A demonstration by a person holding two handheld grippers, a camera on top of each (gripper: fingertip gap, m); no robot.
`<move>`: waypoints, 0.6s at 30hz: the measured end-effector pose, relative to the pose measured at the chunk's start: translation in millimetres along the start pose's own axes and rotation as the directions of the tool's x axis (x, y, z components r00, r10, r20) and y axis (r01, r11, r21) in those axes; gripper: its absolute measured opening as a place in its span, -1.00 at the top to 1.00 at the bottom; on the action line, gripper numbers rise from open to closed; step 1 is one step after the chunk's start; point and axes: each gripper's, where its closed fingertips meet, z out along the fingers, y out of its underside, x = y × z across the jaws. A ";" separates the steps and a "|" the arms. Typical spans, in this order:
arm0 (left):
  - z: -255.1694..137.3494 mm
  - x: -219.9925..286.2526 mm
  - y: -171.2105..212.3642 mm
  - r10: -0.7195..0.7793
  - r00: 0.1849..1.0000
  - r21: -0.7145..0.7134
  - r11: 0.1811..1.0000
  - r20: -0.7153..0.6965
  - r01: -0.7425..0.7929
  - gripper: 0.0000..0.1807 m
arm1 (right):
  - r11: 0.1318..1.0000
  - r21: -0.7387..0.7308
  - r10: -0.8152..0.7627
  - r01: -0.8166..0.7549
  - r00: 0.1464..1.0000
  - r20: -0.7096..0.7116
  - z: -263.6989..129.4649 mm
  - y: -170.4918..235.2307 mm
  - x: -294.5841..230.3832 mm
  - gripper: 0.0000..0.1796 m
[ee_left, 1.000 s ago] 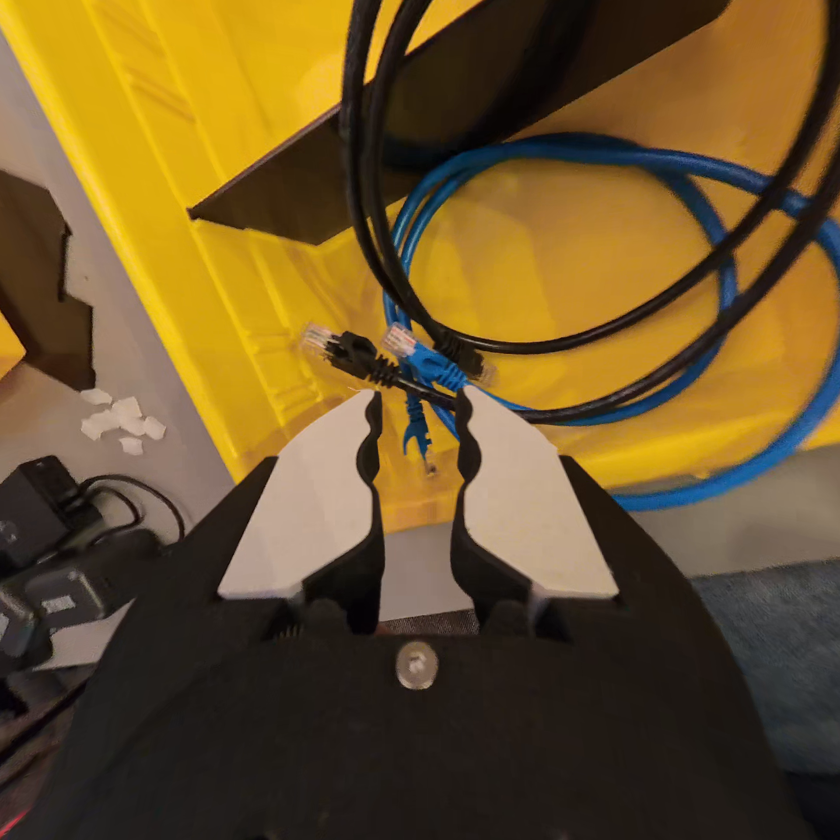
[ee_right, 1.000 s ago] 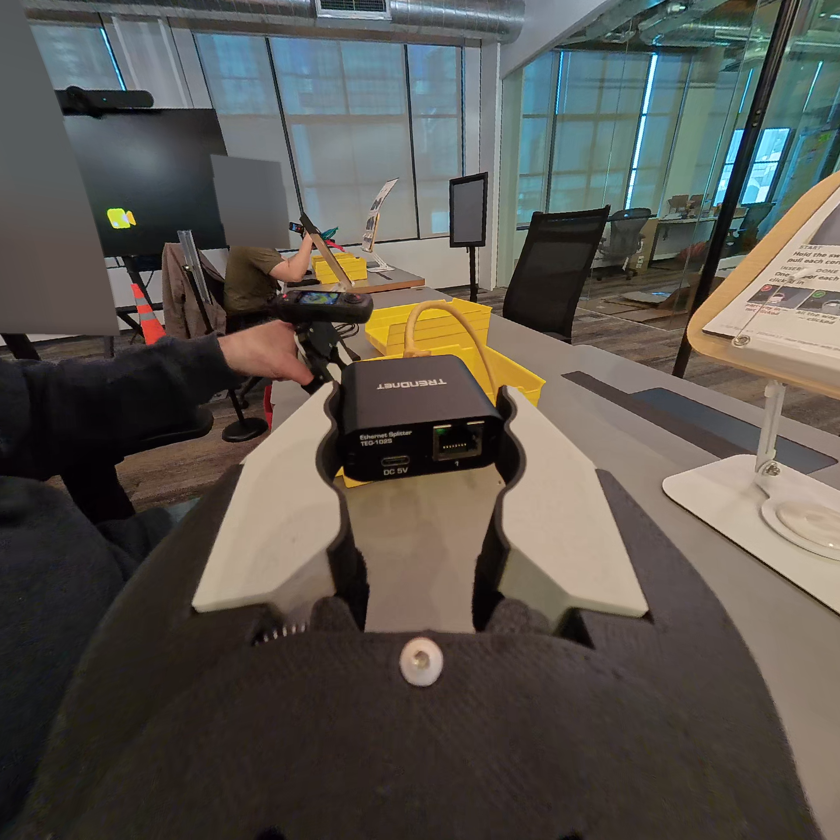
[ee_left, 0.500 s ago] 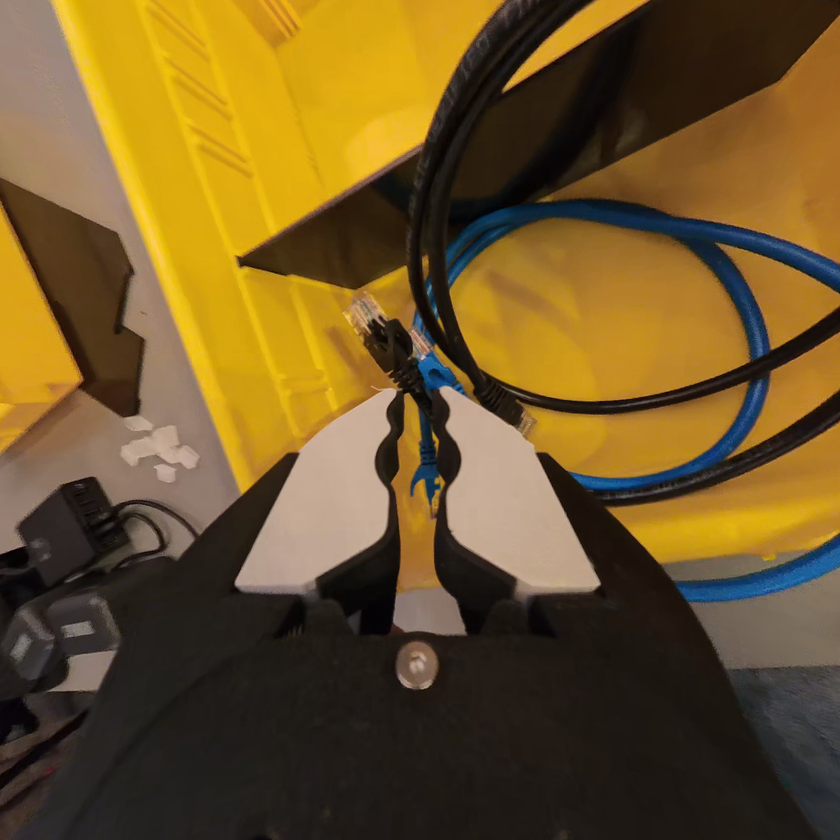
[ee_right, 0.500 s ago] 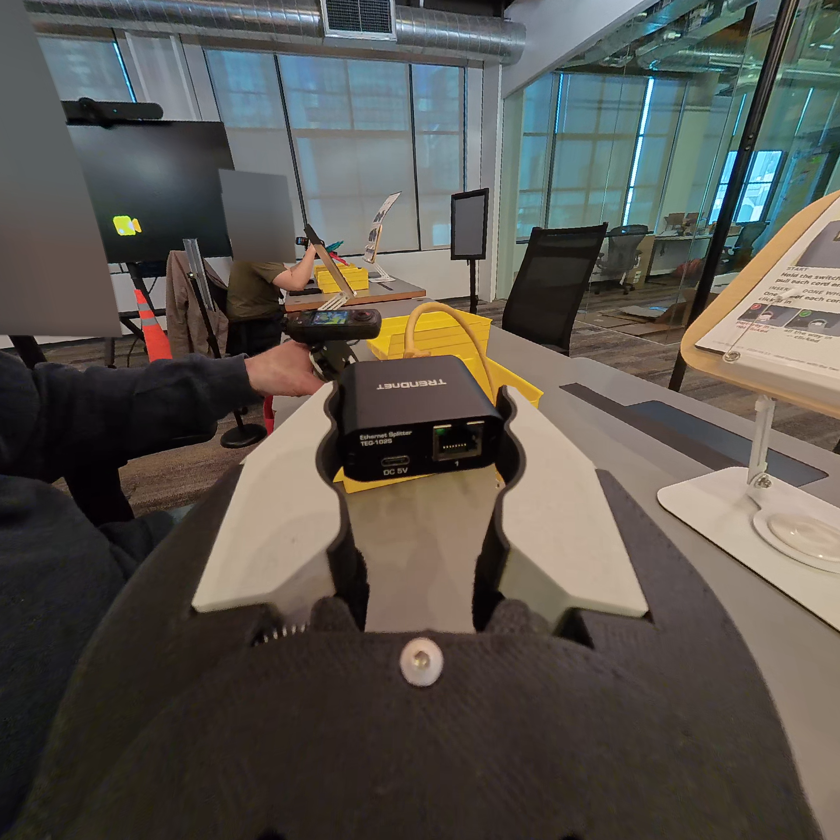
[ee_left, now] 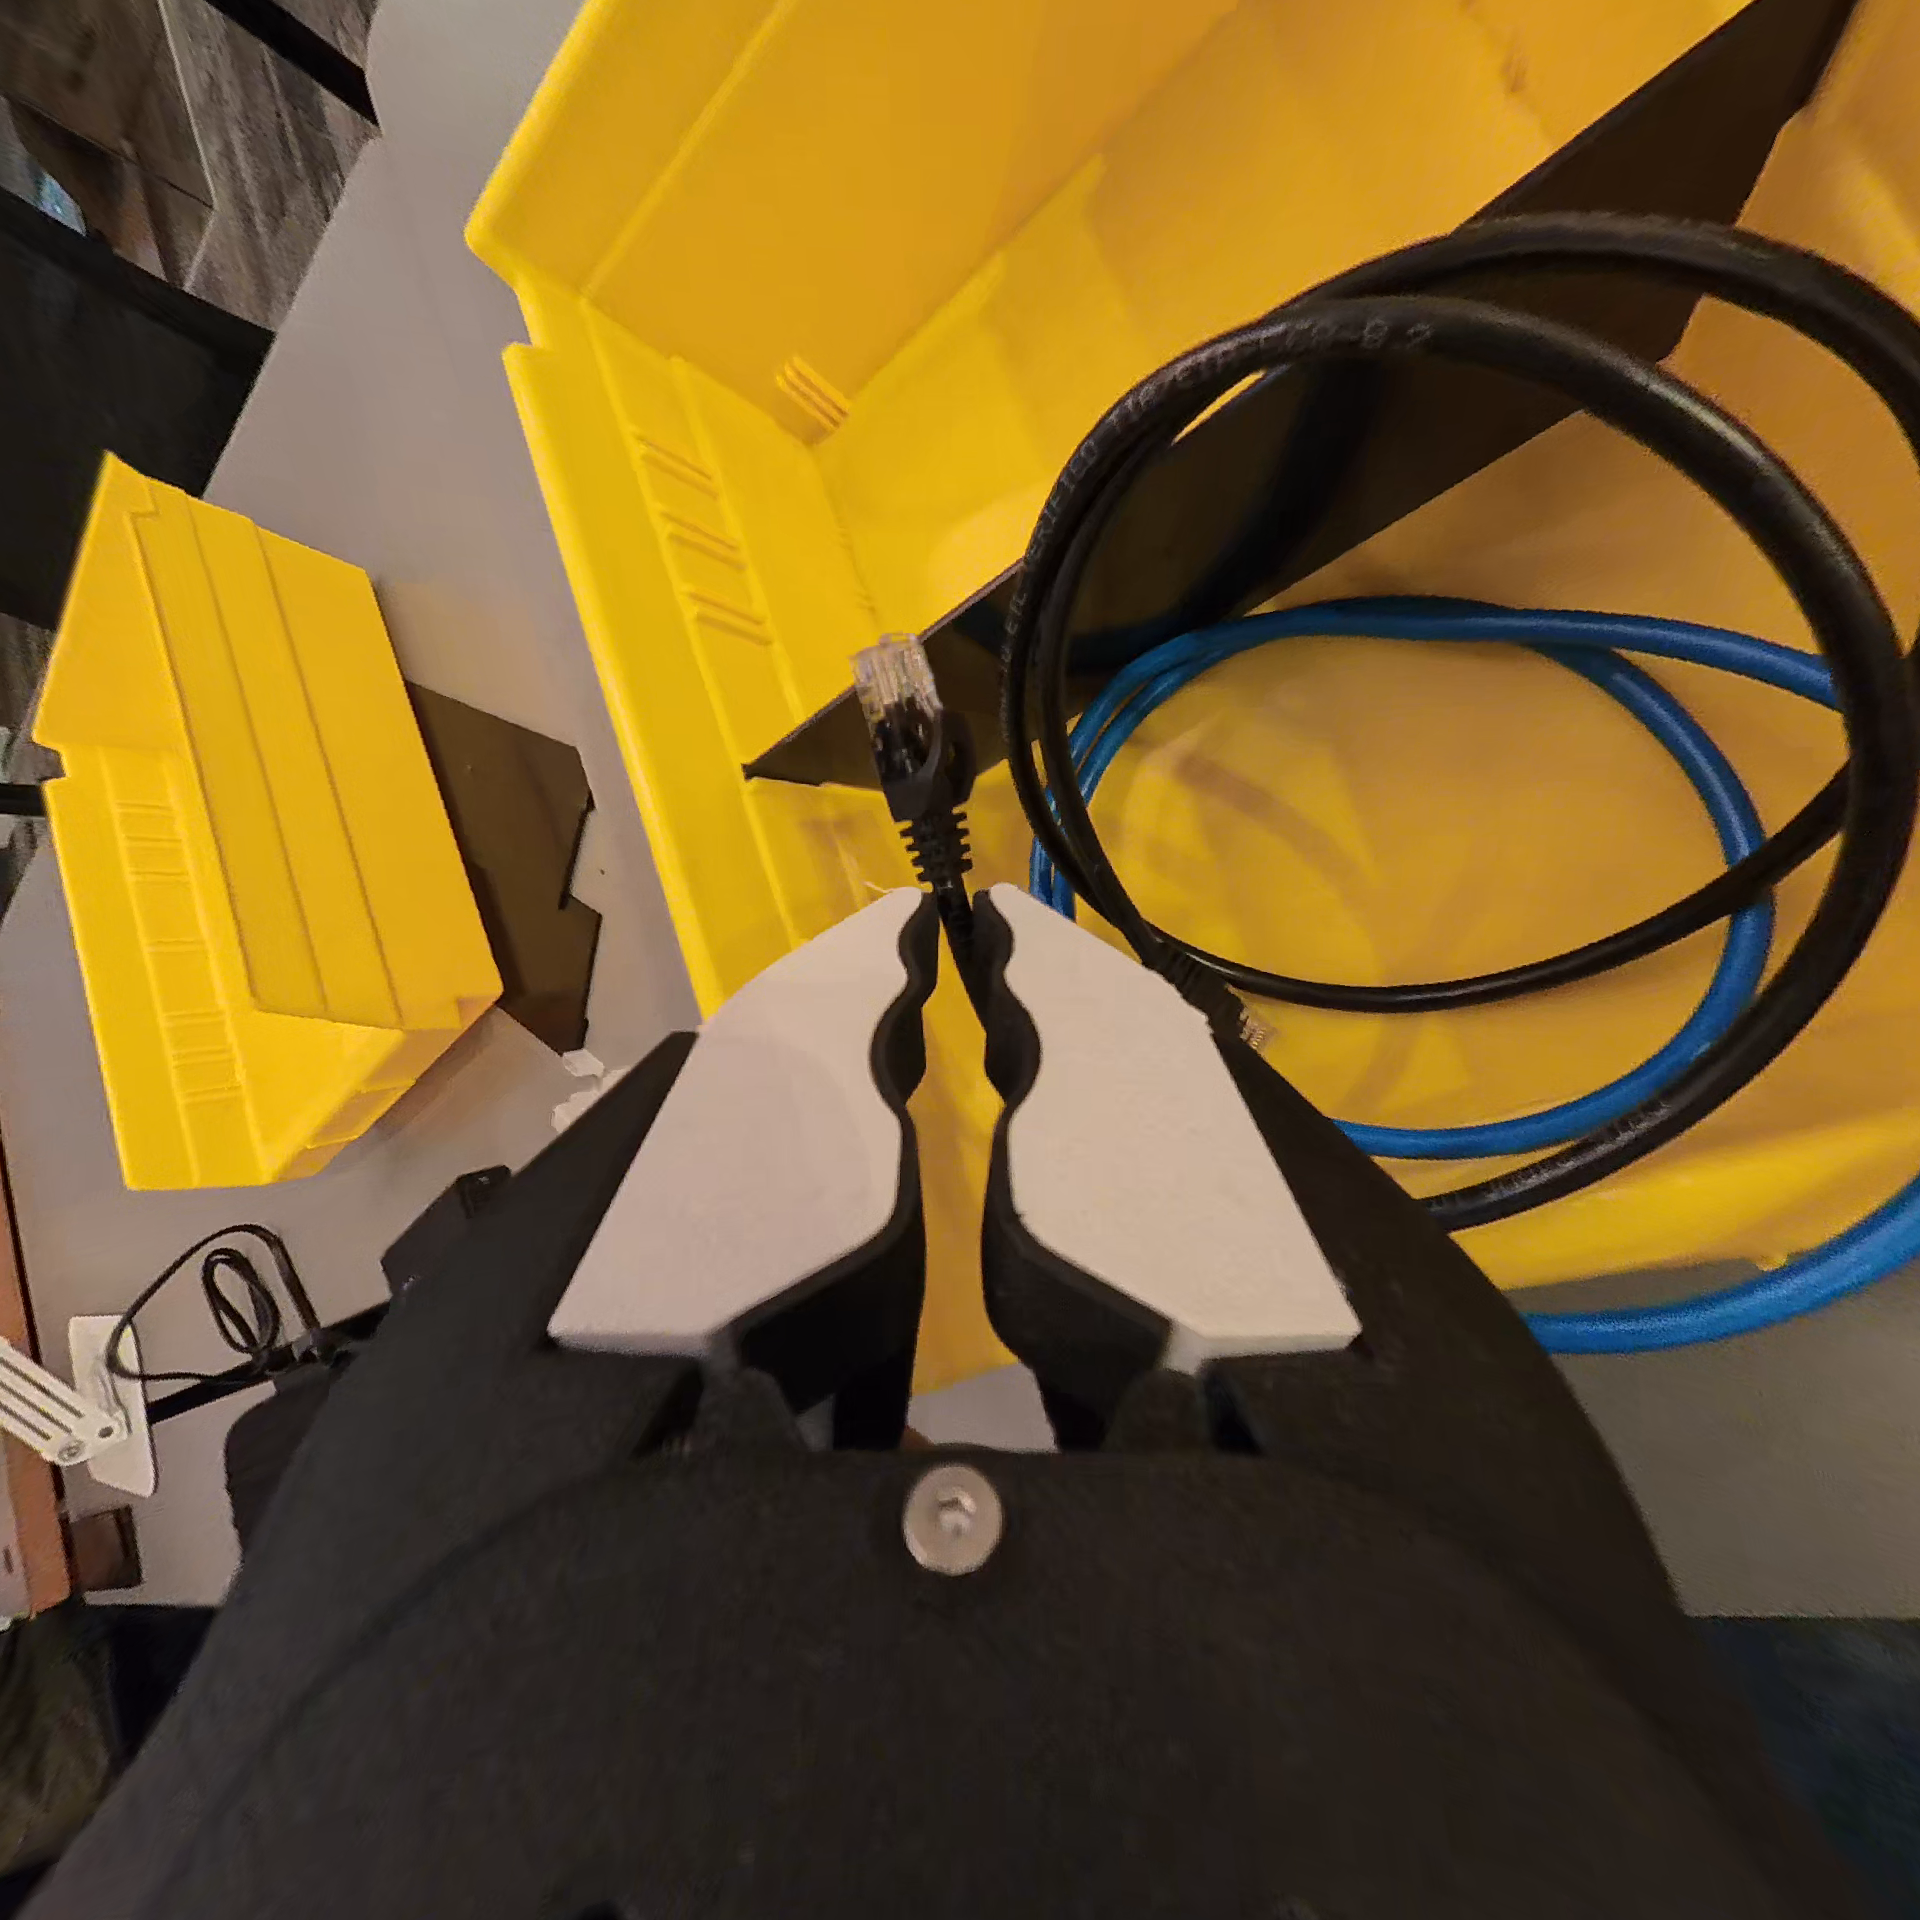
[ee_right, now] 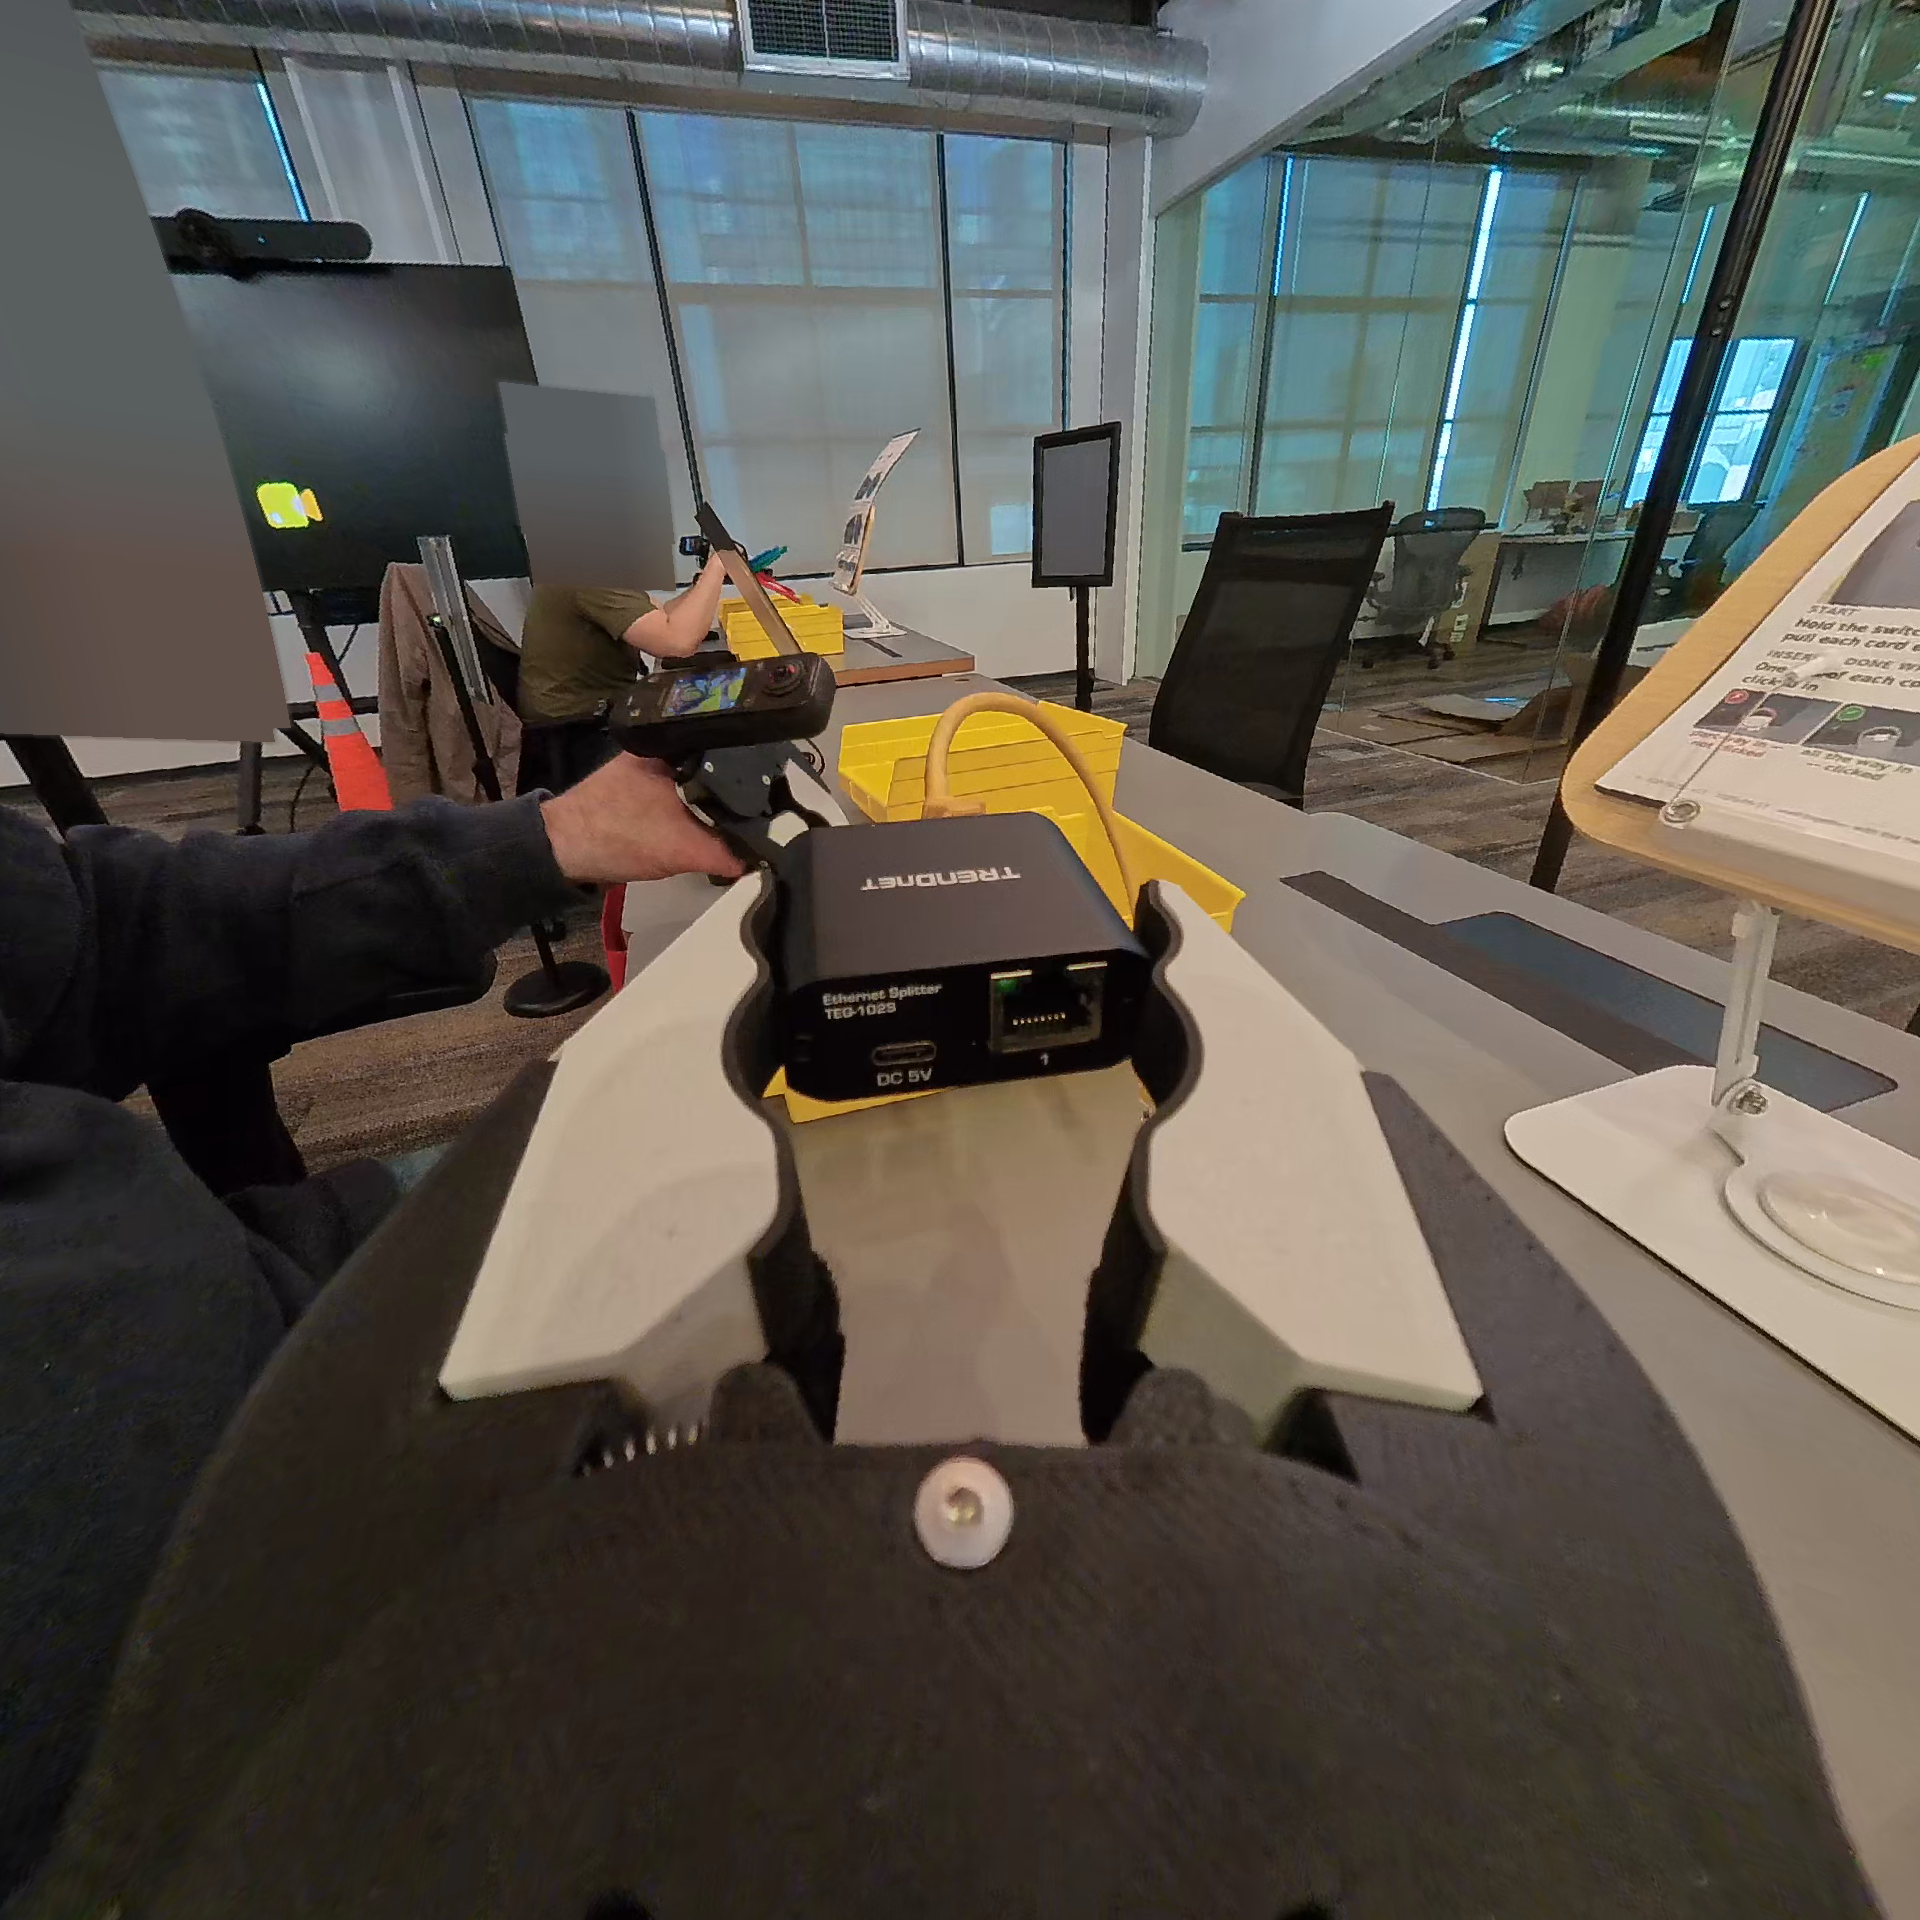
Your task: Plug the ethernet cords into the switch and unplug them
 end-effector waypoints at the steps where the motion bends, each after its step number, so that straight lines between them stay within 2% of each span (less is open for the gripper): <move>1: -2.2 -1.4 -2.9 0.002 1.000 0.018 1.000 0.008 -0.002 0.93 | 1.000 -0.001 0.000 0.000 1.000 0.001 0.3 0.2 -0.1 0.26; 18: -43.4 -20.8 -44.6 0.038 0.996 0.207 0.977 0.077 -0.054 0.95 | 1.000 -0.001 0.001 -0.001 1.000 -0.004 0.3 1.0 0.8 0.26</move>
